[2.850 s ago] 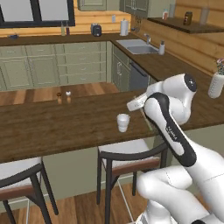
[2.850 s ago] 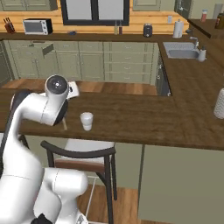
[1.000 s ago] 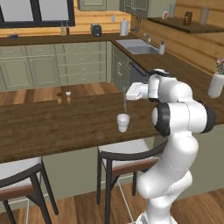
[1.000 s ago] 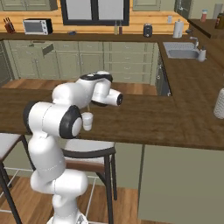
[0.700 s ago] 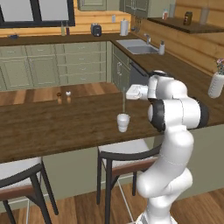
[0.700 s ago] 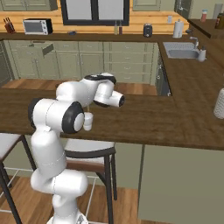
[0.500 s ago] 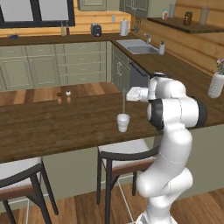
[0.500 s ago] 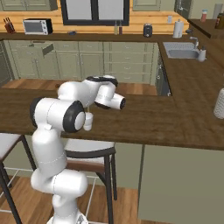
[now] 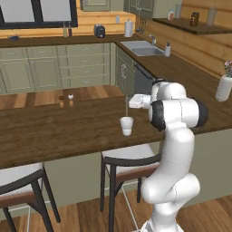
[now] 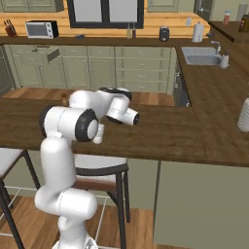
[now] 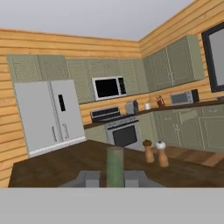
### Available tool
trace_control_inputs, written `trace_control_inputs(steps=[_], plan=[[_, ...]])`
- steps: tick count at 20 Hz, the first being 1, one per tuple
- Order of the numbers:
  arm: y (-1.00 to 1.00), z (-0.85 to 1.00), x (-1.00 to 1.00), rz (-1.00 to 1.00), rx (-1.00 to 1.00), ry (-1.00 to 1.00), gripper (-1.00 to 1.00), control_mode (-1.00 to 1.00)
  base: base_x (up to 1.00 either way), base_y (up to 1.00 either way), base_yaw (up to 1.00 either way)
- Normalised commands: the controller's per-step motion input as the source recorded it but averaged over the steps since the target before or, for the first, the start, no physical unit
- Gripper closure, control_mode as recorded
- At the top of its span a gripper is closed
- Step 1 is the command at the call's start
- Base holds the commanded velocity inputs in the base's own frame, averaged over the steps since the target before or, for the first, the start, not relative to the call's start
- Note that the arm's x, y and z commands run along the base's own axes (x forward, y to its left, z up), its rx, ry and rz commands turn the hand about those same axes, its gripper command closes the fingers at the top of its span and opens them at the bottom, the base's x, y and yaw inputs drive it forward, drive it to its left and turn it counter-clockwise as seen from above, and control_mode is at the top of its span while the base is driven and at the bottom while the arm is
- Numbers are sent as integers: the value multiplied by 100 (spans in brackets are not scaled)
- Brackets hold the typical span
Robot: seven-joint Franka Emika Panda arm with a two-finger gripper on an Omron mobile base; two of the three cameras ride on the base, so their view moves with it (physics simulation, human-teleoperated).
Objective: Take a straw from the drawer in front and place it inside the glass cup on the dining counter.
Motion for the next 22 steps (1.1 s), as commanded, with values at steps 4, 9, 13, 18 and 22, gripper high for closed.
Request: trace_control_inputs(steps=[4,9,13,18,22], plan=[[0,-22,42,0,0,0,100,-100,0,0,0],[0,-8,-4,0,0,0,100,-100,0,0,0],[0,0,-53,0,0,0,100,-100,0,0,0],[0,0,-63,0,0,0,100,-100,0,0,0],[0,0,-47,0,0,-1,100,-100,0,0,0]])
